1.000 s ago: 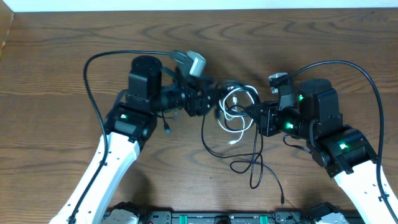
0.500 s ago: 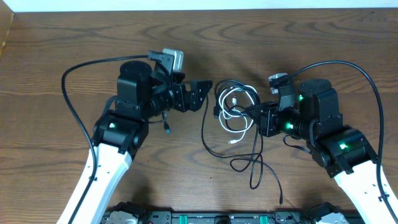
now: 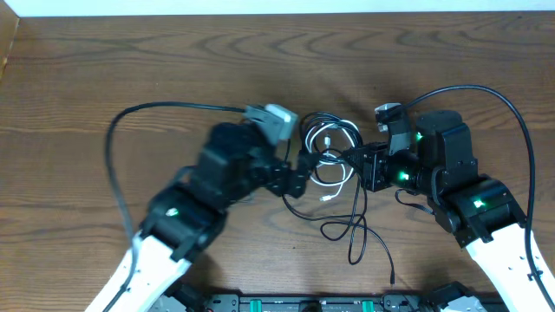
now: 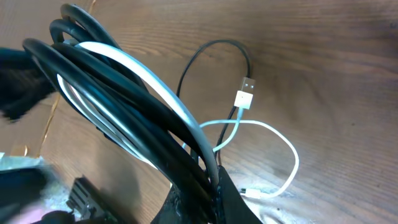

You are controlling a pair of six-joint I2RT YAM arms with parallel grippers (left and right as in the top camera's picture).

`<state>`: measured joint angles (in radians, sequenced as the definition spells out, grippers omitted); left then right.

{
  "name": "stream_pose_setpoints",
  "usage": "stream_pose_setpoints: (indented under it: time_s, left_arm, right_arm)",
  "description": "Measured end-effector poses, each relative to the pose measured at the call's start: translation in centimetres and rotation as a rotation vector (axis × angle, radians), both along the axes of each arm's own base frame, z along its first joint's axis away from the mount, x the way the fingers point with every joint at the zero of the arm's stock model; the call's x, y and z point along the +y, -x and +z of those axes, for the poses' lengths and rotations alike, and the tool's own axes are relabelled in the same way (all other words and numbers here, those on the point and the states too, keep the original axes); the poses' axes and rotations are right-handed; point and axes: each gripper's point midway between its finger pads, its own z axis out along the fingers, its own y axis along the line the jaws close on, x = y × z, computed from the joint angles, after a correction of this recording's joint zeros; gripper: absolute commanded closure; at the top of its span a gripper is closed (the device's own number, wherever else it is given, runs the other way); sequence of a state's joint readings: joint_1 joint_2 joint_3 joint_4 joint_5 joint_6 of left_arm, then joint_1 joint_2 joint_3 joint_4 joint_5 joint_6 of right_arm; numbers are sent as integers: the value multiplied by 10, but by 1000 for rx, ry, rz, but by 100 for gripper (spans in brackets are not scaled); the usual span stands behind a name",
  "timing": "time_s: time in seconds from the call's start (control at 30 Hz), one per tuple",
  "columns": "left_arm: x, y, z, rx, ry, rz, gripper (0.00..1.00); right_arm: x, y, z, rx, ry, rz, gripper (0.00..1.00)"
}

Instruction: Untangle cables

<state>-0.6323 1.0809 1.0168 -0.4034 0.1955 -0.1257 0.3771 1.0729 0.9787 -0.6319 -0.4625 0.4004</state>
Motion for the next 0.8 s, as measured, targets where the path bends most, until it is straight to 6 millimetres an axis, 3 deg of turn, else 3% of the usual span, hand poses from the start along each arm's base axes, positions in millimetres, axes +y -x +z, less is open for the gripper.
stream_pose_setpoints:
  time_s: [0.1, 0.3, 0.8]
  left_arm:
    - [-1, -17, -10, -41, -72, 82, 3]
    - [13, -42, 5, -147, -89, 217, 3]
    - [17, -45, 6, -164, -107, 235, 0]
  right_arm:
    - [-1, 5, -4, 29, 5, 7, 99]
    - [-1, 10, -8, 58, 7, 15, 99]
    - [-1, 11, -9, 62, 7, 17, 99]
